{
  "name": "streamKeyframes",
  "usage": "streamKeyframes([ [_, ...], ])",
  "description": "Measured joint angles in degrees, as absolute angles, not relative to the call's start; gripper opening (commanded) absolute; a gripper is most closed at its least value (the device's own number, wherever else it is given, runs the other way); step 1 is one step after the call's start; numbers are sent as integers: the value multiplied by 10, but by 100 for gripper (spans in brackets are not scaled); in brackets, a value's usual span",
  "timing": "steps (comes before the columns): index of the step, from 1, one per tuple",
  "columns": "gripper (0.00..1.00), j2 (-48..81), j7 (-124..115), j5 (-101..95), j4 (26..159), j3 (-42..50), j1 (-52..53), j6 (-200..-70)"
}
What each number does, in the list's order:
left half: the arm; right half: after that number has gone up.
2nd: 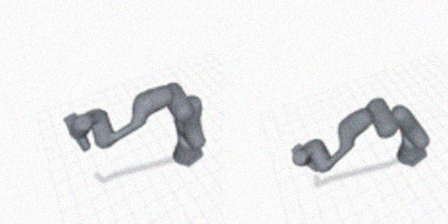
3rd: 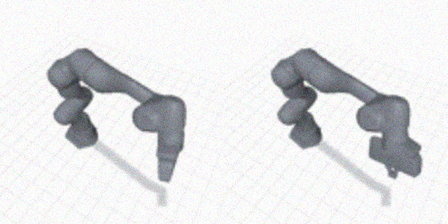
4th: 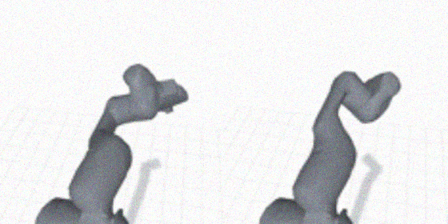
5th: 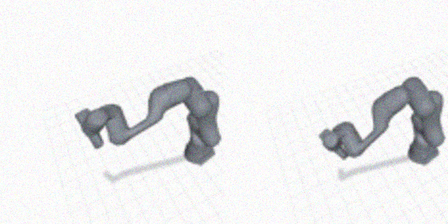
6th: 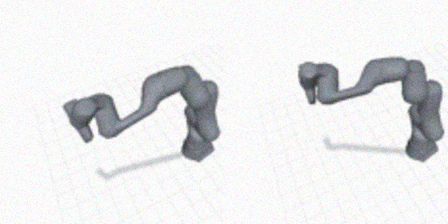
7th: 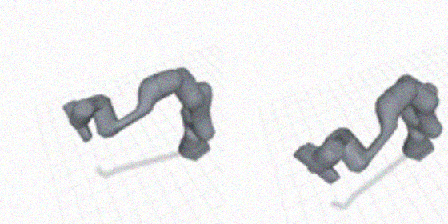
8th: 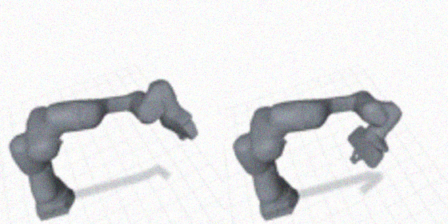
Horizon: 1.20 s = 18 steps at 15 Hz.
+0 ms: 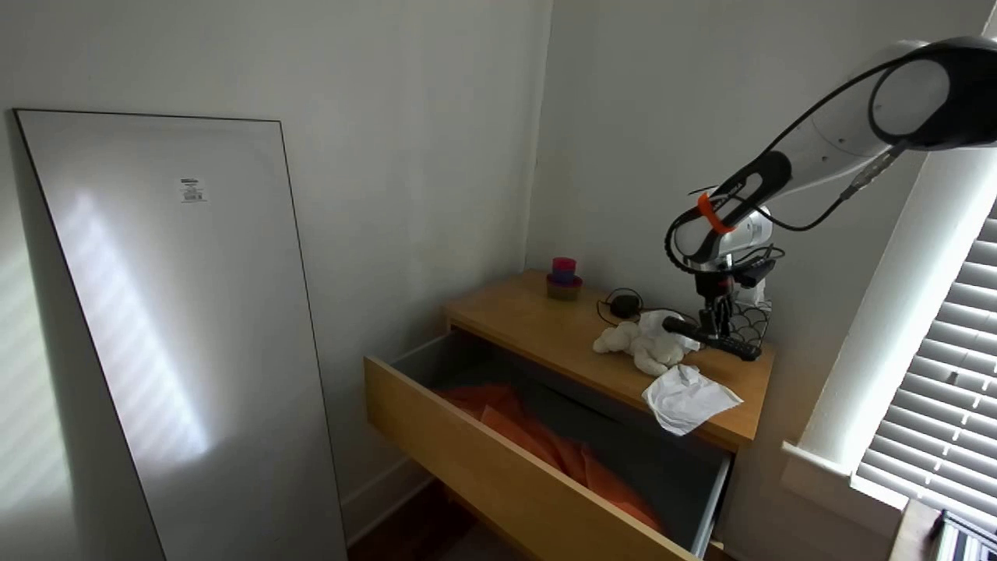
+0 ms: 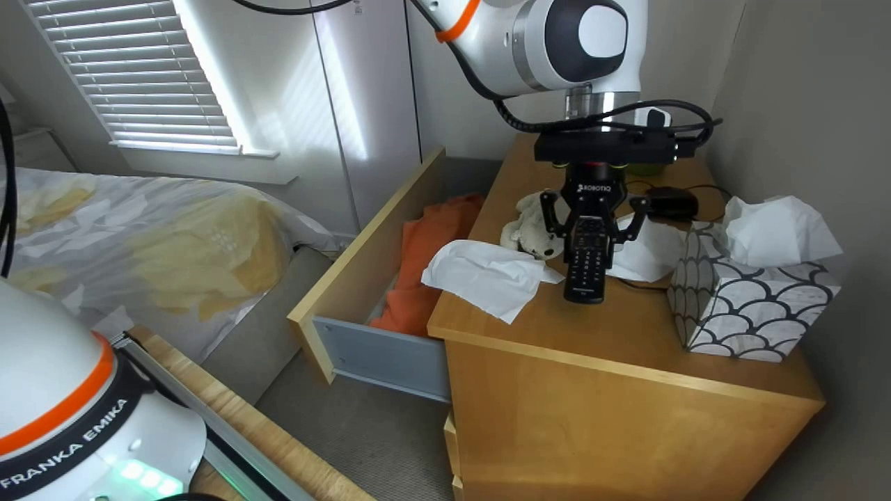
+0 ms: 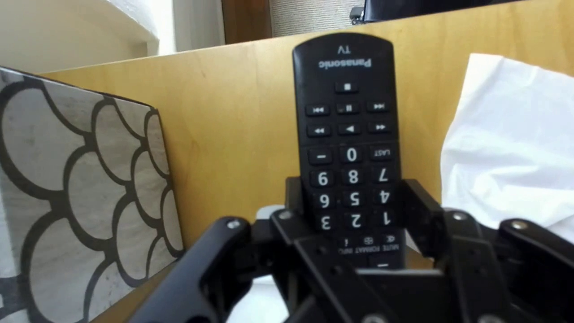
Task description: Remove the remote from the paper towel and put it on the cupboard
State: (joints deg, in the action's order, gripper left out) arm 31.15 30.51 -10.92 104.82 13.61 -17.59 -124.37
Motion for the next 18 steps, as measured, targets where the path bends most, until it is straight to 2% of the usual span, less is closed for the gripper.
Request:
streamKeyframes([
  [12,31,414,313,-110,937,118,-193,-1190],
  [13,64,420,316,-110,930,116,-195,-1184],
  [14,73,424,318,-110,922,115,-196,-1179],
  [15,89,428,320,-110,915,115,-197,-1175],
  [17,100,432,326,-110,904,113,-198,-1167],
  [18,100,432,329,-110,900,112,-199,-1164],
])
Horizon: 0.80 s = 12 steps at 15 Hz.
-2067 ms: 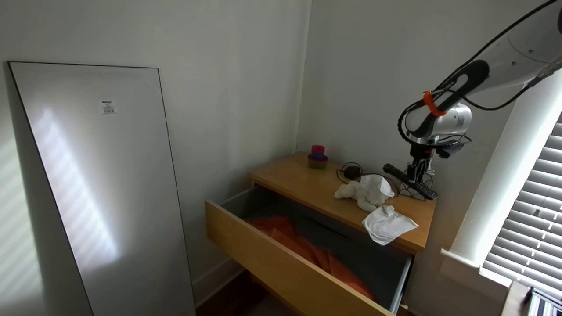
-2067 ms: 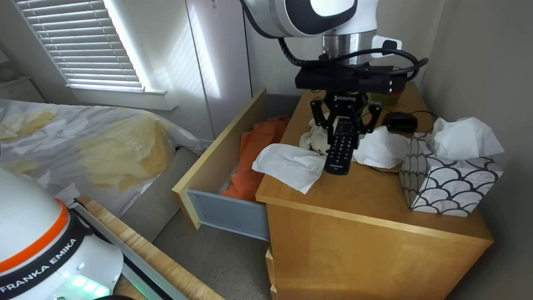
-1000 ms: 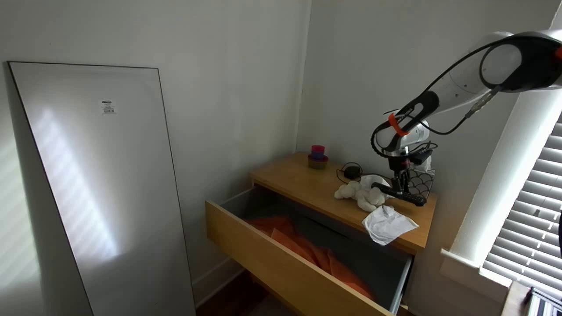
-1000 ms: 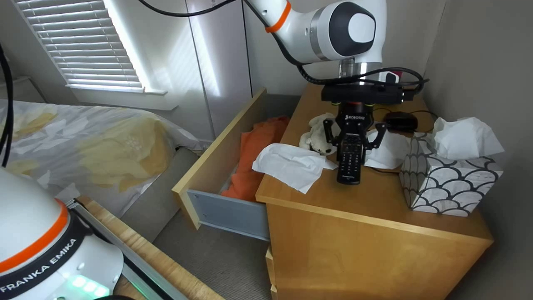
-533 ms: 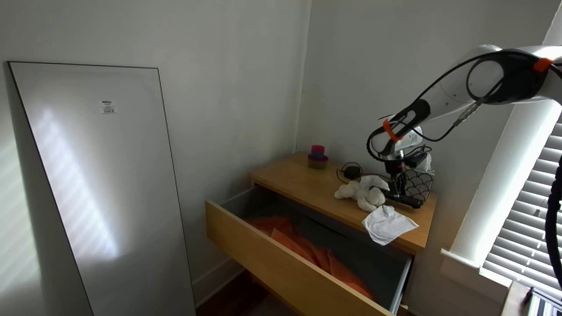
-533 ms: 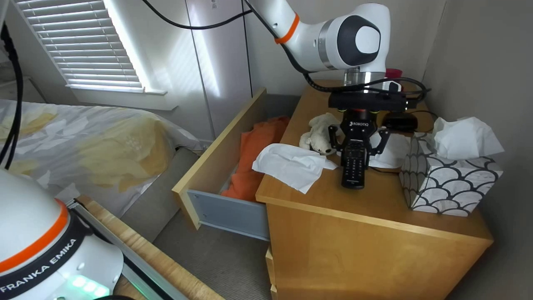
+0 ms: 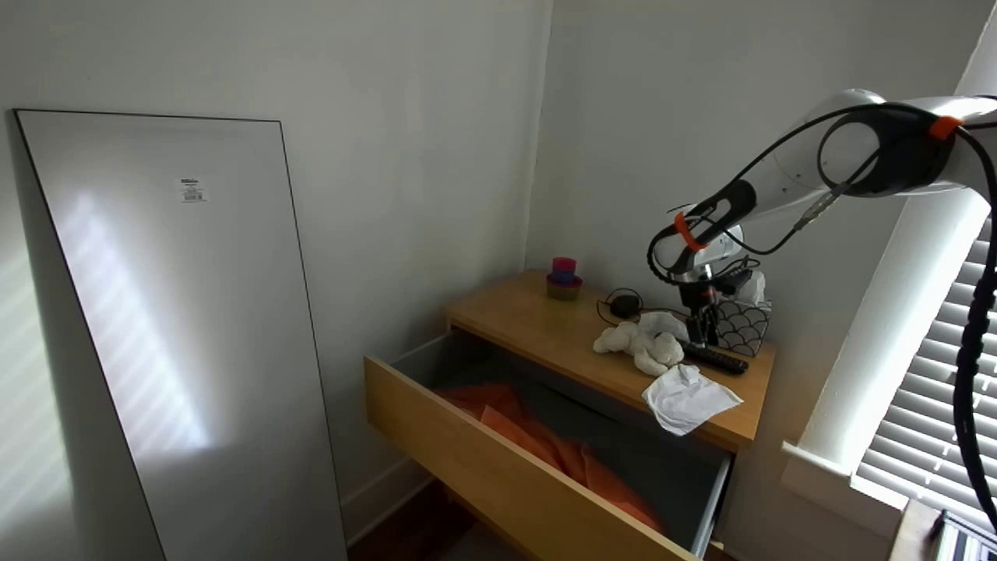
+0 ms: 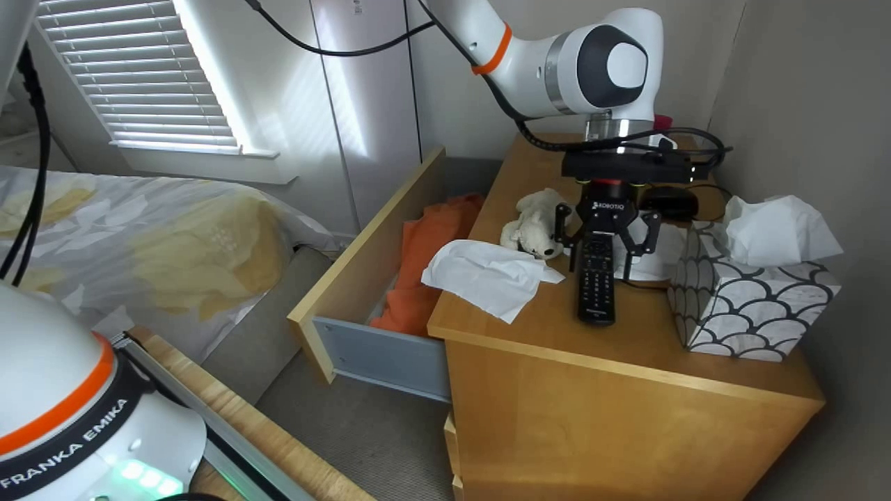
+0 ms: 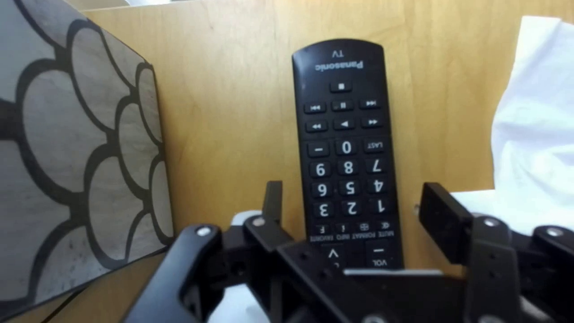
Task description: Remove the remote from the paper towel and put it on the cupboard
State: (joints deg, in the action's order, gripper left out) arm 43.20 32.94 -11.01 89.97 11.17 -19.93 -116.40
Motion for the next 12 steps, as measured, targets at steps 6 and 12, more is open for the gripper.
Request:
streamKeyframes([
  [6,100,411,352,-110,905,102,-200,-1163],
  [12,100,294,343,-110,1044,95,-195,-1275],
])
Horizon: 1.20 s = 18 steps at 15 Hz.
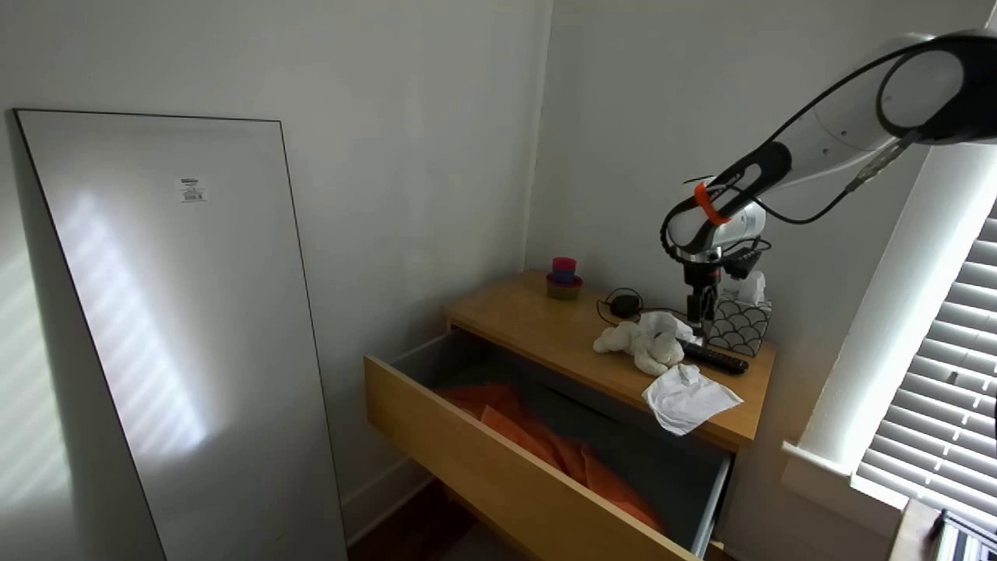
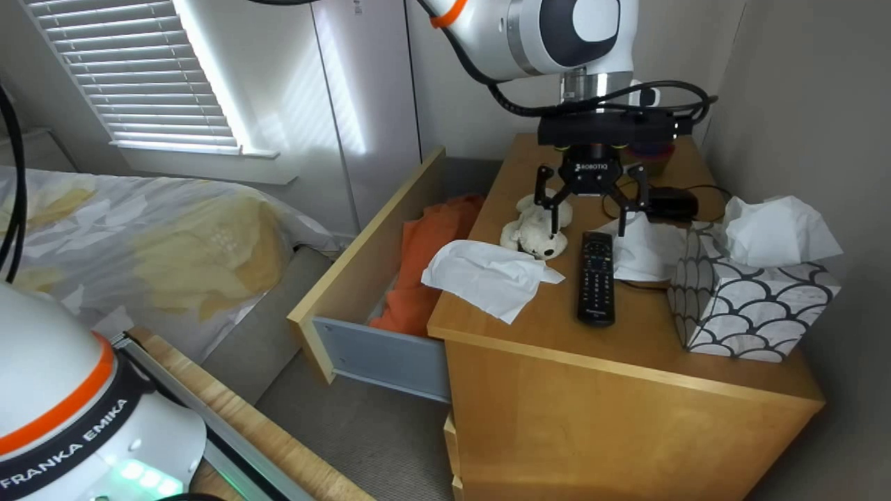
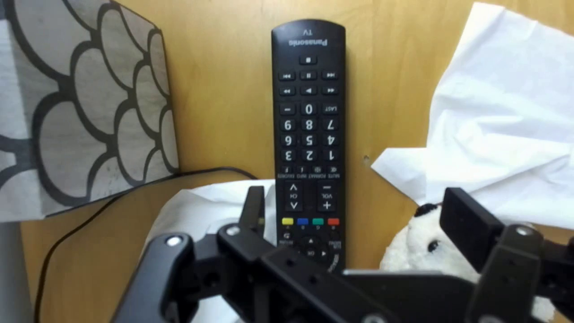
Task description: Remove the remote from the paper towel and put it on the cupboard
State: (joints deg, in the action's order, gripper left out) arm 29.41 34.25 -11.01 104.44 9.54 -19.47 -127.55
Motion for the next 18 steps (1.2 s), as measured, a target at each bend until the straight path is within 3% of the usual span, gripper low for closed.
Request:
streamKeyframes([
  [9,100,95,366,-32,1313,82,-202,-1614],
  [13,100,12,416,10,1401,65,-203,-1628],
  [18,100,1,419,11,1411,65,-204,-1628],
])
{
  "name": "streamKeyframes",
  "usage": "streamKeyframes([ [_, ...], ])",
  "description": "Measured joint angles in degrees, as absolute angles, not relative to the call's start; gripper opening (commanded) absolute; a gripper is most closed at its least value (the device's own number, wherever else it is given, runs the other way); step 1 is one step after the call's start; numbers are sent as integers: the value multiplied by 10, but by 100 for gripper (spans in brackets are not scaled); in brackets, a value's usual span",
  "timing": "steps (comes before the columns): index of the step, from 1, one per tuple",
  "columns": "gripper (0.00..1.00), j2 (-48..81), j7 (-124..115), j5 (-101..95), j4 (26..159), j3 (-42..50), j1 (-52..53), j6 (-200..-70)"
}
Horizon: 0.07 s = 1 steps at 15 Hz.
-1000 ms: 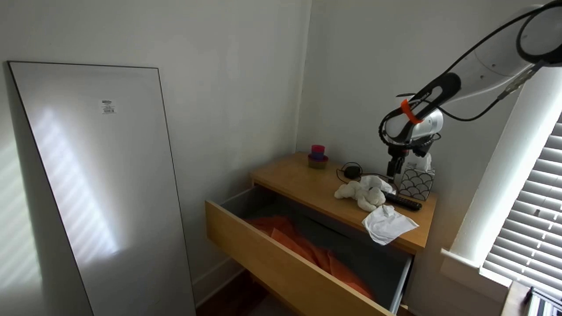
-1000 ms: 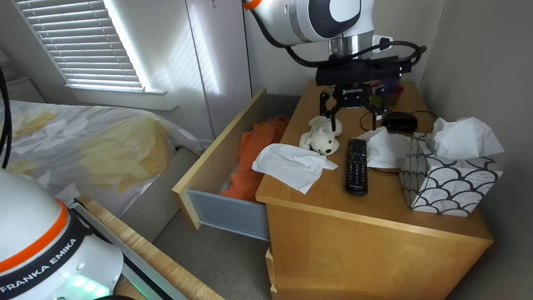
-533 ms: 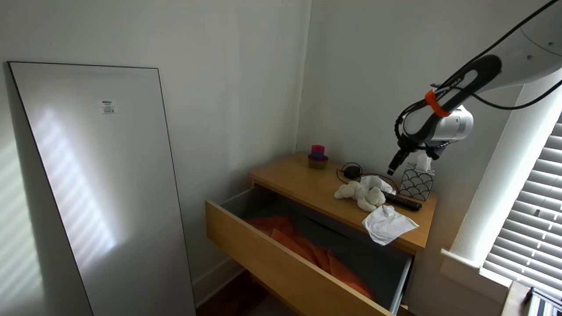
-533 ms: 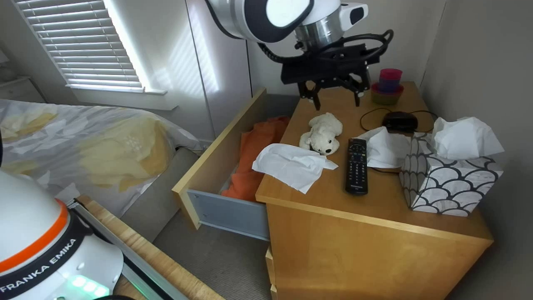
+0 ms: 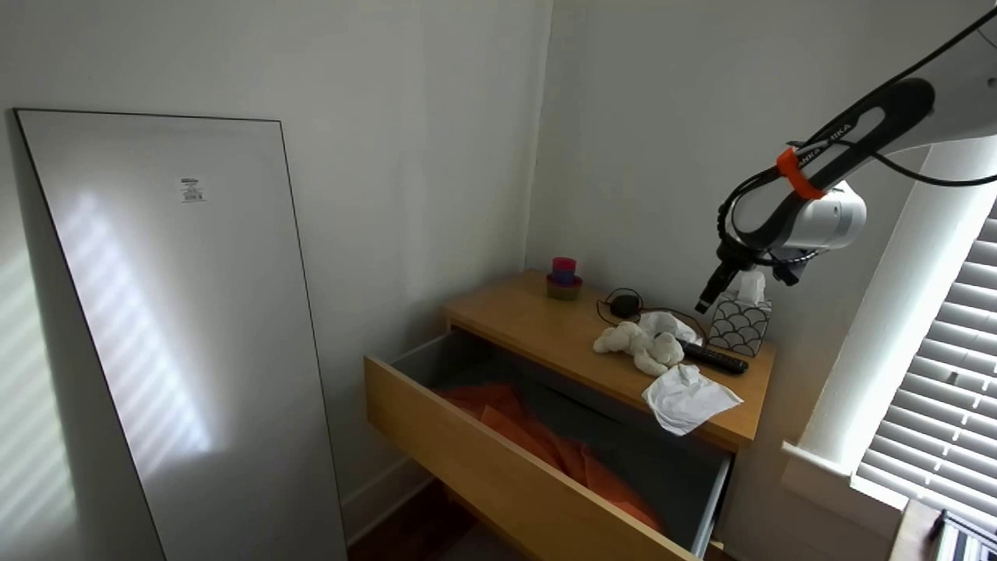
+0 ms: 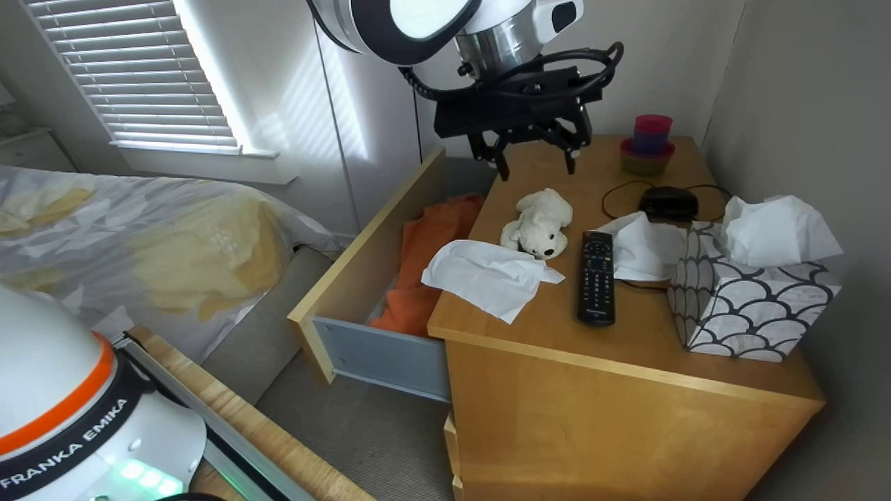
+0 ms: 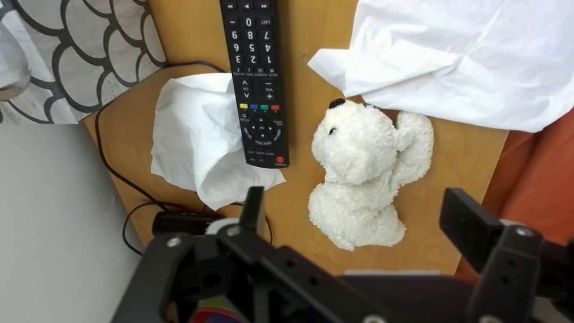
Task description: Remove the remote from the paper towel and put it on the cupboard
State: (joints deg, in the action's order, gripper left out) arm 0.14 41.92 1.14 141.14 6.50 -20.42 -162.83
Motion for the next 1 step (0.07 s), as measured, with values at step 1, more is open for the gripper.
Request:
streamKeyframes([
  [1,100,1,419,11,1411,65,-204,-1628],
])
